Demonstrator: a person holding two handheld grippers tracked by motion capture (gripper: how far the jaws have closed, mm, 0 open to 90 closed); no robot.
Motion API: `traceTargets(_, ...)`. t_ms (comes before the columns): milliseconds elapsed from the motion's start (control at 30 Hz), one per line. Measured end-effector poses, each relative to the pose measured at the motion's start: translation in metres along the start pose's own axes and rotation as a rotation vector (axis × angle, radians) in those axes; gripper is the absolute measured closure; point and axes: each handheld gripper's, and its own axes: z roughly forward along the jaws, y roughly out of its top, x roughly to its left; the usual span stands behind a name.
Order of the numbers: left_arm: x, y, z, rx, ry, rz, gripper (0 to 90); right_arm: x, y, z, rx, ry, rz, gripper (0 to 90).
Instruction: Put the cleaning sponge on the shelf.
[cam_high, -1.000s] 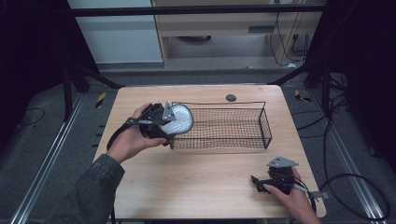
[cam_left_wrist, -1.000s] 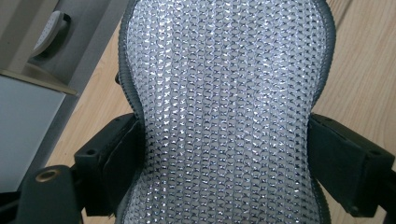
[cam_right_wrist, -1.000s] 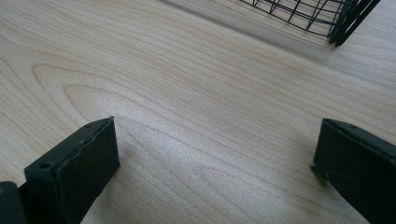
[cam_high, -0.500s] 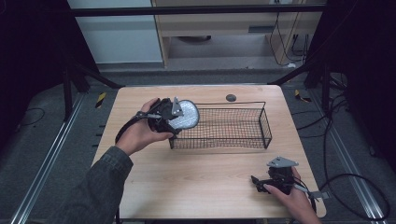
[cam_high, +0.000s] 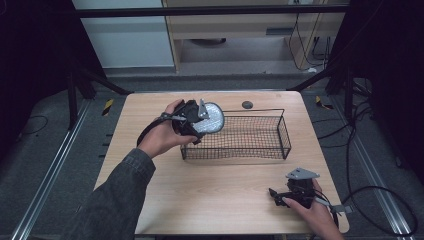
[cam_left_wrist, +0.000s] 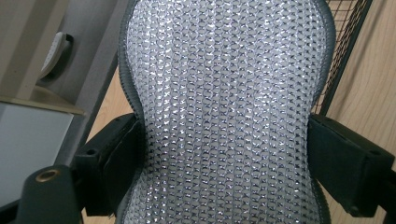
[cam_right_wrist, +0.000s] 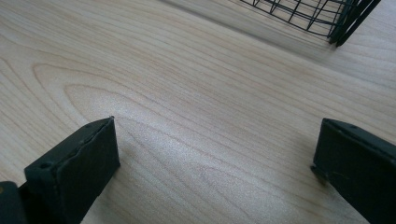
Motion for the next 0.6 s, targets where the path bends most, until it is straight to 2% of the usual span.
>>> traceTargets(333, 0.004, 0.004, 0.01, 0.027, -0.007, 0.028, 14.0, 0.0, 0.0, 0.0, 0.0, 0.002, -0.001, 0.3)
traceTargets(533, 0.002, 0.009, 0.016, 0.028, -0.017, 0.051, 14.0, 0.0, 0.0, 0.0, -0.001, 0.002, -0.004, 0.3)
traceTargets(600, 0.003, 0.01, 0.018, 0.019, -0.017, 0.048, 14.0, -0.001, 0.0, 0.0, 0.0, 0.003, -0.004, 0.3)
